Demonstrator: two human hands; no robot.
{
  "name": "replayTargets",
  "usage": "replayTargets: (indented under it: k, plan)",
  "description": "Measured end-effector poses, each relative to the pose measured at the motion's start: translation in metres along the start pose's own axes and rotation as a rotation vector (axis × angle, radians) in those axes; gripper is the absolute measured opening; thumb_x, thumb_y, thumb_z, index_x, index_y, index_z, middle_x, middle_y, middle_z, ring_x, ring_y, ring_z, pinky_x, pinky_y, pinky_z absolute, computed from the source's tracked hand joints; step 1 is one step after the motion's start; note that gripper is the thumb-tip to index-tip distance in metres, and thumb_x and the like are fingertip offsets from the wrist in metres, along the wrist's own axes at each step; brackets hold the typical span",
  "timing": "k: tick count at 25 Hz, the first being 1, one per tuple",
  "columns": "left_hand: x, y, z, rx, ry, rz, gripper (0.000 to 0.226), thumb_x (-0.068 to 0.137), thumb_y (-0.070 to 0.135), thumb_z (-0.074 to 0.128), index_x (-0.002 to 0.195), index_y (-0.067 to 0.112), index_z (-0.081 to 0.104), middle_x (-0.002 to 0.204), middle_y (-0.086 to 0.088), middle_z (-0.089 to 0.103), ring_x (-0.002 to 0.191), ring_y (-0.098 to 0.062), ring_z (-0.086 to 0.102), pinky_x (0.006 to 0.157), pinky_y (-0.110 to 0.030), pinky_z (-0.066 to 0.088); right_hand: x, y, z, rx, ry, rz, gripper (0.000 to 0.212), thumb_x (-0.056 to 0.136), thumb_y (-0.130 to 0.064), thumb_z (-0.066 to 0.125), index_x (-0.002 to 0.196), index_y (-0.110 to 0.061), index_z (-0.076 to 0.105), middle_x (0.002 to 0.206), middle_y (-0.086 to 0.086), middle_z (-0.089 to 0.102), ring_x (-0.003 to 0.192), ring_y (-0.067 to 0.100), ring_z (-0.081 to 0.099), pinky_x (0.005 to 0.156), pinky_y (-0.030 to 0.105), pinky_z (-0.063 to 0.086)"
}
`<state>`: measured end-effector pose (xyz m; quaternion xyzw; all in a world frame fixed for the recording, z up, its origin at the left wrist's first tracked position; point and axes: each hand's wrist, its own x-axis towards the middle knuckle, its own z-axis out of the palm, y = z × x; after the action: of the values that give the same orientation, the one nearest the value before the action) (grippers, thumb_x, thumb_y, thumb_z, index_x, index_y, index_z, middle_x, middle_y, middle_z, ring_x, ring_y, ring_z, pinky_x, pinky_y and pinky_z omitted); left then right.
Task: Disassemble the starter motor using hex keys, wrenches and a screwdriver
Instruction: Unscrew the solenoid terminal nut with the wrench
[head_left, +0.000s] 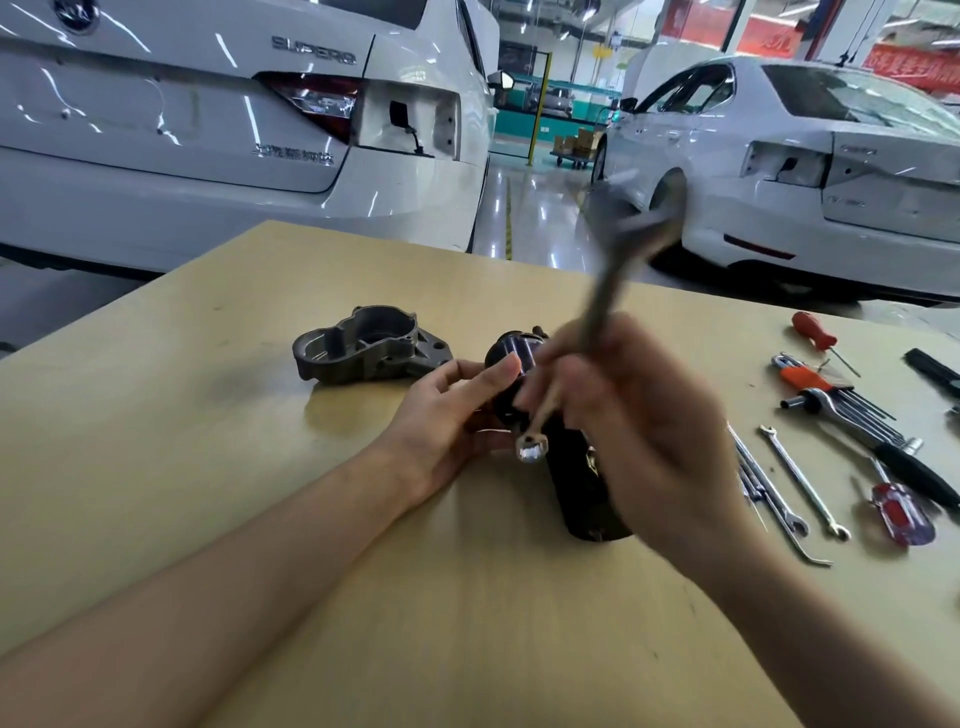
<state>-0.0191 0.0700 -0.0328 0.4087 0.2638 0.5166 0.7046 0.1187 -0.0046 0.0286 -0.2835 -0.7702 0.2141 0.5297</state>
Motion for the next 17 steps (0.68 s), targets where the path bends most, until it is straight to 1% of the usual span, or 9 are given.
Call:
replayTargets:
  k: [1, 2, 3, 4, 6, 8, 11, 14, 17]
  plan:
    - [-0.001, 0.002, 0.000, 0.009, 0.031, -0.015, 0.033, 0.069, 0.022, 0.070, 0.091, 0.005, 0.054, 0.075, -0.010, 0.068, 0.067, -0.022, 0.068, 0.056, -0.032, 0.055, -0.006, 0.002, -0.008, 0.187, 0.140, 0.099, 0.010, 0.097, -0.015, 0.048, 0.094, -0.014, 0.058, 0.078, 0.000, 0.066, 0.072, 0.017, 0.060, 0.065, 0.023, 0.047]
    - [0.000, 0.002, 0.000, 0.011, 0.032, -0.003, 0.033, 0.065, 0.026, 0.072, 0.086, 0.008, 0.054, 0.071, -0.007, 0.069, 0.063, -0.019, 0.068, 0.052, -0.030, 0.054, -0.012, 0.005, -0.016, 0.338, 0.259, 0.205, 0.011, 0.097, -0.016, 0.048, 0.091, -0.014, 0.057, 0.075, 0.002, 0.067, 0.070, 0.017, 0.059, 0.063, 0.021, 0.046]
    - [-0.002, 0.005, 0.002, 0.009, 0.030, -0.002, 0.034, 0.064, 0.027, 0.072, 0.085, 0.009, 0.053, 0.071, -0.007, 0.069, 0.062, -0.019, 0.068, 0.050, -0.028, 0.054, -0.017, 0.007, -0.023, 0.457, 0.350, 0.313, 0.011, 0.095, -0.017, 0.047, 0.089, -0.013, 0.056, 0.074, 0.004, 0.067, 0.068, 0.017, 0.057, 0.061, 0.021, 0.046]
    - [-0.002, 0.004, 0.001, 0.013, 0.022, 0.000, 0.034, 0.063, 0.028, 0.073, 0.084, 0.009, 0.053, 0.072, -0.007, 0.070, 0.062, -0.018, 0.068, 0.050, -0.028, 0.053, -0.021, 0.009, -0.029, 0.539, 0.419, 0.409, 0.012, 0.092, -0.017, 0.046, 0.087, -0.012, 0.055, 0.074, 0.006, 0.068, 0.067, 0.018, 0.055, 0.061, 0.021, 0.047]
    - [-0.001, 0.003, -0.001, 0.021, 0.015, 0.007, 0.036, 0.063, 0.030, 0.074, 0.085, 0.009, 0.054, 0.073, -0.007, 0.070, 0.063, -0.018, 0.068, 0.051, -0.028, 0.053, -0.026, 0.013, -0.033, 0.608, 0.482, 0.530, 0.014, 0.093, -0.016, 0.043, 0.085, -0.012, 0.053, 0.079, 0.010, 0.069, 0.066, 0.019, 0.053, 0.062, 0.023, 0.047]
    - [-0.001, 0.002, -0.001, 0.022, 0.012, -0.001, 0.039, 0.062, 0.031, 0.075, 0.086, 0.009, 0.054, 0.074, -0.008, 0.070, 0.063, -0.019, 0.068, 0.051, -0.028, 0.053, -0.027, 0.016, -0.034, 0.623, 0.486, 0.549, 0.015, 0.094, -0.016, 0.041, 0.086, -0.013, 0.053, 0.085, 0.012, 0.070, 0.065, 0.018, 0.055, 0.065, 0.026, 0.045]
    - [-0.001, 0.003, -0.001, 0.036, 0.017, -0.004, 0.041, 0.061, 0.032, 0.075, 0.087, 0.009, 0.055, 0.076, -0.009, 0.070, 0.063, -0.019, 0.068, 0.053, -0.029, 0.054, -0.025, 0.016, -0.032, 0.619, 0.434, 0.537, 0.013, 0.091, -0.020, 0.045, 0.086, -0.016, 0.057, 0.093, 0.015, 0.071, 0.070, 0.020, 0.060, 0.070, 0.029, 0.043]
    - [0.000, 0.001, -0.002, 0.040, 0.018, -0.011, 0.045, 0.058, 0.034, 0.076, 0.089, 0.009, 0.055, 0.077, -0.009, 0.069, 0.063, -0.019, 0.067, 0.054, -0.030, 0.054, -0.027, 0.017, -0.033, 0.602, 0.369, 0.501, 0.012, 0.089, -0.022, 0.047, 0.088, -0.018, 0.058, 0.098, 0.016, 0.070, 0.074, 0.023, 0.065, 0.072, 0.026, 0.048]
    - [0.000, 0.003, -0.001, 0.039, 0.030, -0.016, 0.046, 0.058, 0.034, 0.076, 0.090, 0.008, 0.056, 0.077, -0.009, 0.069, 0.063, -0.019, 0.067, 0.053, -0.030, 0.055, -0.027, 0.019, -0.037, 0.526, 0.273, 0.423, 0.012, 0.091, -0.021, 0.045, 0.094, -0.017, 0.056, 0.099, 0.015, 0.071, 0.075, 0.027, 0.070, 0.077, 0.031, 0.052]
